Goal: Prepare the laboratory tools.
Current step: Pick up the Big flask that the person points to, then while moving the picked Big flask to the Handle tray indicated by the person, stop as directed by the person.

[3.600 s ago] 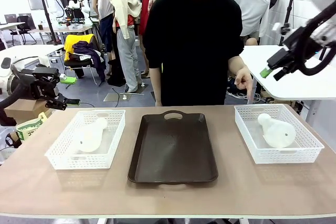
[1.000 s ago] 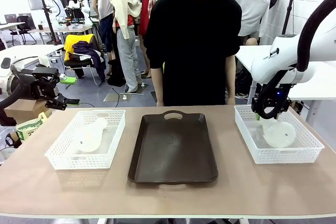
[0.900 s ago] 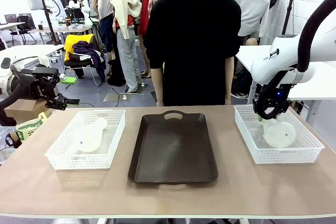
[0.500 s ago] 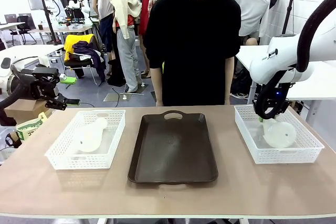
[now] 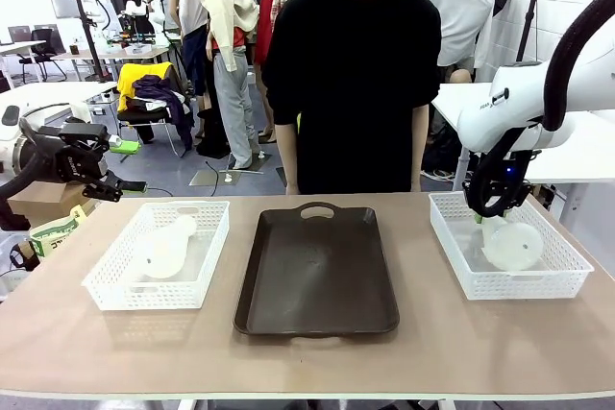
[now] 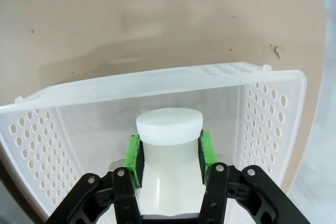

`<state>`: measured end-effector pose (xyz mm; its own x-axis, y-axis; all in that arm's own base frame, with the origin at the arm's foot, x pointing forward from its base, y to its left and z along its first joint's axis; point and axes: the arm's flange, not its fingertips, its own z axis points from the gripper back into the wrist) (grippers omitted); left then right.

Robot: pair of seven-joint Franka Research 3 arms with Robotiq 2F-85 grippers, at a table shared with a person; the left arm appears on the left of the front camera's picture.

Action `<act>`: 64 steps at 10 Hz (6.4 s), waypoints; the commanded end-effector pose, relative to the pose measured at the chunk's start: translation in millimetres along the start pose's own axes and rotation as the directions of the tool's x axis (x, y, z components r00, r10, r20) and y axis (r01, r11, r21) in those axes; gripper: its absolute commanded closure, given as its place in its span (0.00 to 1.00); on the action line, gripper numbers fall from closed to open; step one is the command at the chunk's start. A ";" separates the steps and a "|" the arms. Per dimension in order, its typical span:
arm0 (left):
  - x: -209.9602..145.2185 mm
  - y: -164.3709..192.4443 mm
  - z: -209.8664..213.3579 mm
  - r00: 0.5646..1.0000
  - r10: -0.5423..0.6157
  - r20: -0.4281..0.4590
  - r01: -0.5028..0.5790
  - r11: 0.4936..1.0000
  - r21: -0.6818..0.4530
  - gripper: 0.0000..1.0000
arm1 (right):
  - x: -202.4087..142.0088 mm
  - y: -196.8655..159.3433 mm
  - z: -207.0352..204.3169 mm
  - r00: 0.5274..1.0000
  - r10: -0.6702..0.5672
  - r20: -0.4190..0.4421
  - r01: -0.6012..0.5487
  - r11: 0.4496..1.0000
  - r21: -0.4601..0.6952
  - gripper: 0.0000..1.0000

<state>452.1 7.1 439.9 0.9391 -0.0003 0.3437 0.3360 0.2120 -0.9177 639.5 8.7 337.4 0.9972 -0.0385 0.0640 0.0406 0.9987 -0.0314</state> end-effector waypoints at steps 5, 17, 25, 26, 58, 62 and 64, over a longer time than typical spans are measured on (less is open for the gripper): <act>0.3 -2.5 1.5 1.000 -0.004 0.003 0.005 1.000 -0.010 0.00 | -0.2 0.8 -1.4 1.000 0.002 -0.002 -0.002 1.000 -0.001 1.00; 0.3 -2.5 1.5 1.000 -0.004 0.003 0.005 1.000 -0.010 0.00 | -10.0 -14.0 34.6 0.999 -0.032 -0.019 0.032 0.999 0.007 1.00; 0.3 -2.5 1.5 1.000 -0.004 0.003 0.005 1.000 -0.010 0.00 | -69.9 -41.0 128.9 0.980 -0.043 0.194 0.031 0.997 0.064 1.00; 0.3 -2.5 1.5 1.000 -0.004 0.003 0.005 1.000 -0.010 0.00 | -74.2 -40.5 132.4 0.977 -0.032 0.209 0.018 0.997 0.070 1.00; 0.3 -2.5 1.5 1.000 -0.004 0.003 0.005 1.000 -0.010 0.00 | -188.9 307.8 203.2 0.803 0.455 0.384 -0.514 0.856 0.061 1.00; 0.3 -2.5 1.5 1.000 -0.004 0.003 0.005 1.000 -0.010 0.00 | -191.0 306.0 198.2 0.797 0.483 0.363 -0.541 0.838 0.074 1.00; 0.3 -2.5 1.5 1.000 -0.004 0.003 0.005 1.000 -0.010 0.00 | -191.0 306.0 198.2 0.797 0.483 0.363 -0.541 0.838 0.074 1.00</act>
<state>452.0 6.7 440.1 0.9390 -0.0012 0.3439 0.3363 0.2127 -0.9174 449.4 327.6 513.9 0.7933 0.4606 0.3980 -0.5066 0.8621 0.0121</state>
